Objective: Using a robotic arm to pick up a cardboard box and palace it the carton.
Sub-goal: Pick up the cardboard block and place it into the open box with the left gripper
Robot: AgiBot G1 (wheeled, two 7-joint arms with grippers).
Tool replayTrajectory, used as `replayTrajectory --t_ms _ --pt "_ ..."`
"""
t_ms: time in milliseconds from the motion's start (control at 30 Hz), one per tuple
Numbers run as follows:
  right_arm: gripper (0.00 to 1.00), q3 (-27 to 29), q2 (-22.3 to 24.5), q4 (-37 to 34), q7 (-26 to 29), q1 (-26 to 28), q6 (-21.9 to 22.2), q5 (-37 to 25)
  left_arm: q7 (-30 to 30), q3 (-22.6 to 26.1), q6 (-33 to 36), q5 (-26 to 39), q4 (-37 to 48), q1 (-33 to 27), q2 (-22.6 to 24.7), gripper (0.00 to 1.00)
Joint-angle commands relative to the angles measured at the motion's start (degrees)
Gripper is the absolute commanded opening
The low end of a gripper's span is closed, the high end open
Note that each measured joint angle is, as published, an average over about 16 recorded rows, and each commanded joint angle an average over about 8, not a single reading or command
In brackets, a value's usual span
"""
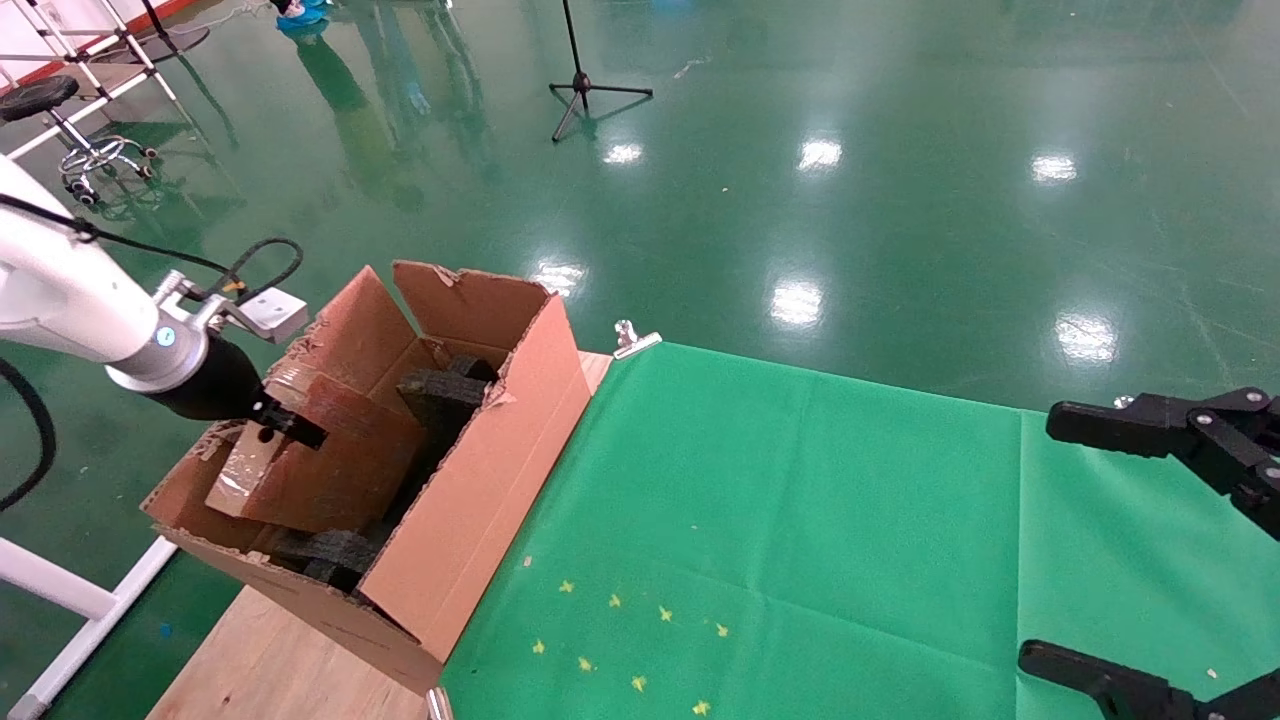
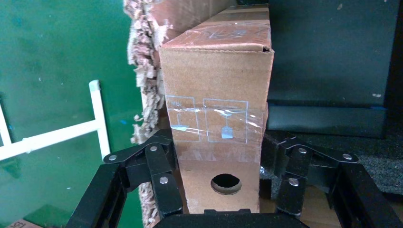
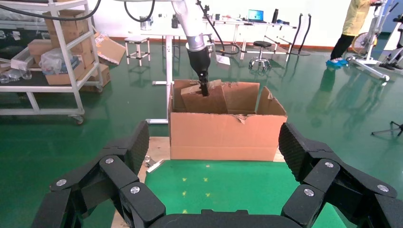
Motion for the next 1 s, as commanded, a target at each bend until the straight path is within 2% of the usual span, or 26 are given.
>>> replayTrajectory --t_ms 33,1000 --pt "1.0 0.0 0.0 0.0 0.0 0.0 0.0 0.0 -0.1 -0.1 0.0 -0.2 -0.1 0.5 0.2 0.0" --pt "1.0 -0.1 0.0 0.0 -0.1 0.0 0.0 0.1 -4.3 -1.5 -6.6 -2.1 0.3 6.9 1.3 0.0"
